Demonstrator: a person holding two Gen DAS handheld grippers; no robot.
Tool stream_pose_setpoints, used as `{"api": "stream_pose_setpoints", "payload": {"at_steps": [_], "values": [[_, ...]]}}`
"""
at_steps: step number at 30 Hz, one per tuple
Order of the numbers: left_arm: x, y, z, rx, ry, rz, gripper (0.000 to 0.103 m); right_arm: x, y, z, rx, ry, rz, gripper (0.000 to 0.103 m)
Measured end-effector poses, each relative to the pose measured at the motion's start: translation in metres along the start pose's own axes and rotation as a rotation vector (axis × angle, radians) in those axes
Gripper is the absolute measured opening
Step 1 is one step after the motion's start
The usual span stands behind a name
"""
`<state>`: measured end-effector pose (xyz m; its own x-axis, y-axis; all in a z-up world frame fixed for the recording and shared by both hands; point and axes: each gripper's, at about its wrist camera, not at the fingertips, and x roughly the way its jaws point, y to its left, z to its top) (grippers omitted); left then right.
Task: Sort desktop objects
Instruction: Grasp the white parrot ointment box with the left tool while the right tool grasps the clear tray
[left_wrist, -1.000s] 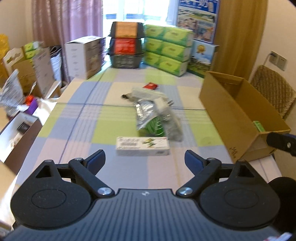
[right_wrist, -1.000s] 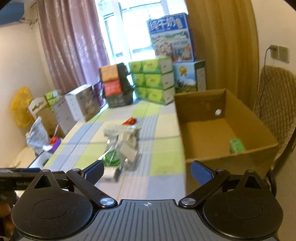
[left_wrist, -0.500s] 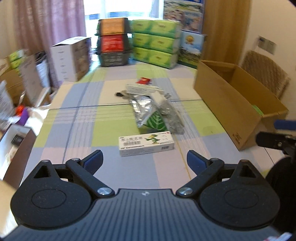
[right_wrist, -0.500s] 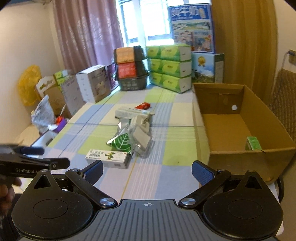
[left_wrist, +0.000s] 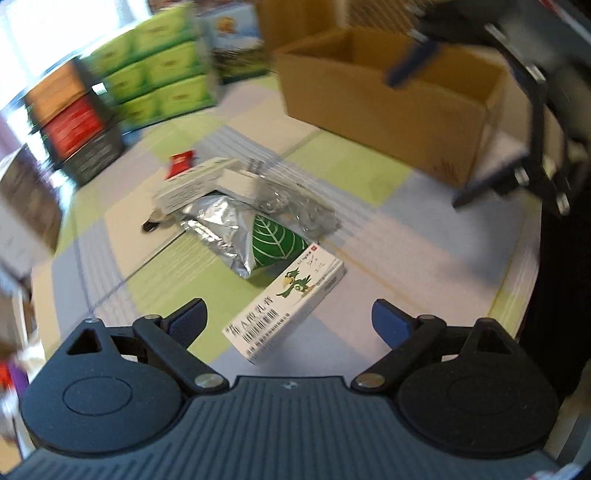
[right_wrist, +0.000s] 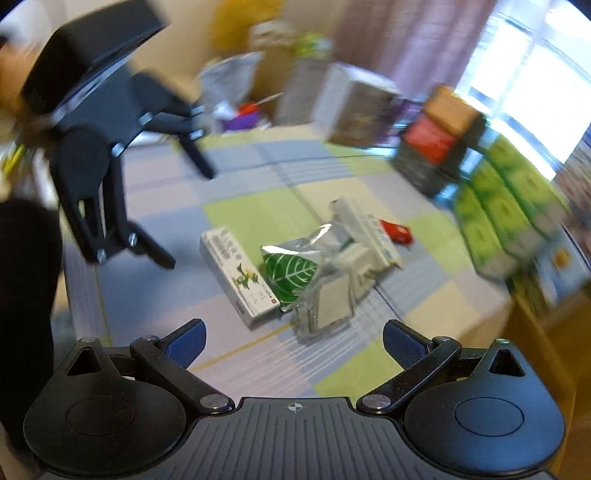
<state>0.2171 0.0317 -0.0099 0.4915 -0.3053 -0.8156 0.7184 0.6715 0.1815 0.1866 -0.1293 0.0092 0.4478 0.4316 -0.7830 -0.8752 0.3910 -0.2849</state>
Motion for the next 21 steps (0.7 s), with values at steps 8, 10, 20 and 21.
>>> {"api": "stream_pose_setpoints", "payload": {"at_steps": [8,10,20,21], "values": [[0.054,0.025,0.005,0.144,0.082,-0.101,0.085,0.070,-0.035,0.011,-0.149,0.117,0.100,0.099],[0.065,0.029,0.005,0.160,0.103,-0.129,0.075,0.082,-0.040,0.013,-0.165,0.130,0.118,0.099],[0.095,0.035,0.002,0.172,0.143,-0.192,0.069,0.141,-0.062,0.021,-0.214,0.245,0.164,0.099],[0.097,0.036,0.002,0.167,0.142,-0.195,0.067,0.146,-0.065,0.021,-0.202,0.247,0.171,0.099]]}}
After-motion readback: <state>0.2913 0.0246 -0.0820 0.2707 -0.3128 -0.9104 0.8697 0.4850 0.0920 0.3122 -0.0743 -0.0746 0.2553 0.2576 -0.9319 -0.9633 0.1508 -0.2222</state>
